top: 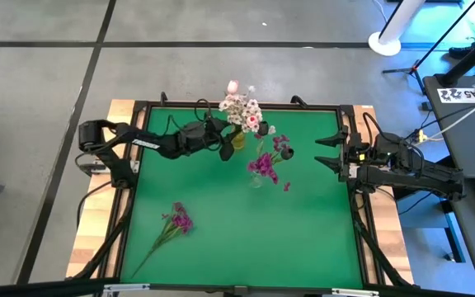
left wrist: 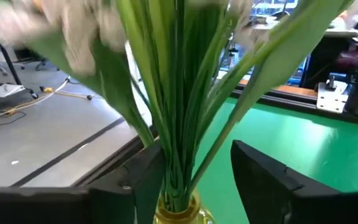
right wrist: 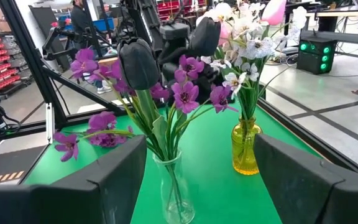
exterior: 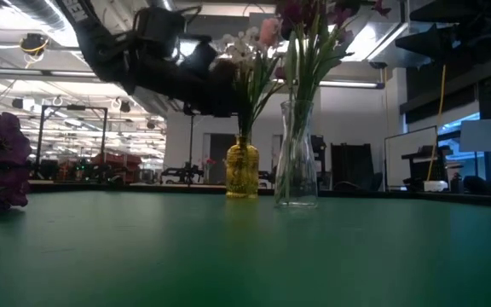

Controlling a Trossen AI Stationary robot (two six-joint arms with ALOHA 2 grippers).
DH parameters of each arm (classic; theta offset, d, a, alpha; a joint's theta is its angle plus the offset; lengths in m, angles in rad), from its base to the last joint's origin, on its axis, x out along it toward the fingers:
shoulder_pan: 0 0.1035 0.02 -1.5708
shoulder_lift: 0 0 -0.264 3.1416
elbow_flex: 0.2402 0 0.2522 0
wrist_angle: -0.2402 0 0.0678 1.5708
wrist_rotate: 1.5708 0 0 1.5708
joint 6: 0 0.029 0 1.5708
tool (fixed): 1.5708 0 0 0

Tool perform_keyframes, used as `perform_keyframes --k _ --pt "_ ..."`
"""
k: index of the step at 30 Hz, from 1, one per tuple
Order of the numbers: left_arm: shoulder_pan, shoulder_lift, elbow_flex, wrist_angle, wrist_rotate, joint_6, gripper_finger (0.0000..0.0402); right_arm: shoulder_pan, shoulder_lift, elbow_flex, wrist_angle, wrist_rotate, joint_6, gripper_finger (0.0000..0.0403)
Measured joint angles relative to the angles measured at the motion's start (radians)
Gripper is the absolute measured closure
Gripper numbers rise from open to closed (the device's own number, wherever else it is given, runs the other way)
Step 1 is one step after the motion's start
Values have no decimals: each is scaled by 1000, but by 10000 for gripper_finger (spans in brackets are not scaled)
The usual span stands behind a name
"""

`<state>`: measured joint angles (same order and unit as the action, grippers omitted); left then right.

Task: Sort flowers into vase by color
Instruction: Put the white flowers into the yellow vase, then put the violet flowers into the transparent vase

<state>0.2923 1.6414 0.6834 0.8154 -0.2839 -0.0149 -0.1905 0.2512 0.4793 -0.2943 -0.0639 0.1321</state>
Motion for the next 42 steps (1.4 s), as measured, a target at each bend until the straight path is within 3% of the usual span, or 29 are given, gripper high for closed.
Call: perform_keyframes --k 9,22,31,37,42 --pt "-62 -209 0 -298 -92 17 201 0 0 0 0 0 2 107" --pt "-283 -492 0 -833 -158 -237 201 0 0 0 -1 -1 2 107" --pt "-479 -571 10 -1106 -250 -441 201 0 0 0 -35 -19 2 107" --pt "-562 -575 92 -1326 -306 -577 201 0 0 0 -58 -19 19 107" --pt "-605 -575 163 -1418 -328 -607 201 0 0 0 -68 -25 23 107"
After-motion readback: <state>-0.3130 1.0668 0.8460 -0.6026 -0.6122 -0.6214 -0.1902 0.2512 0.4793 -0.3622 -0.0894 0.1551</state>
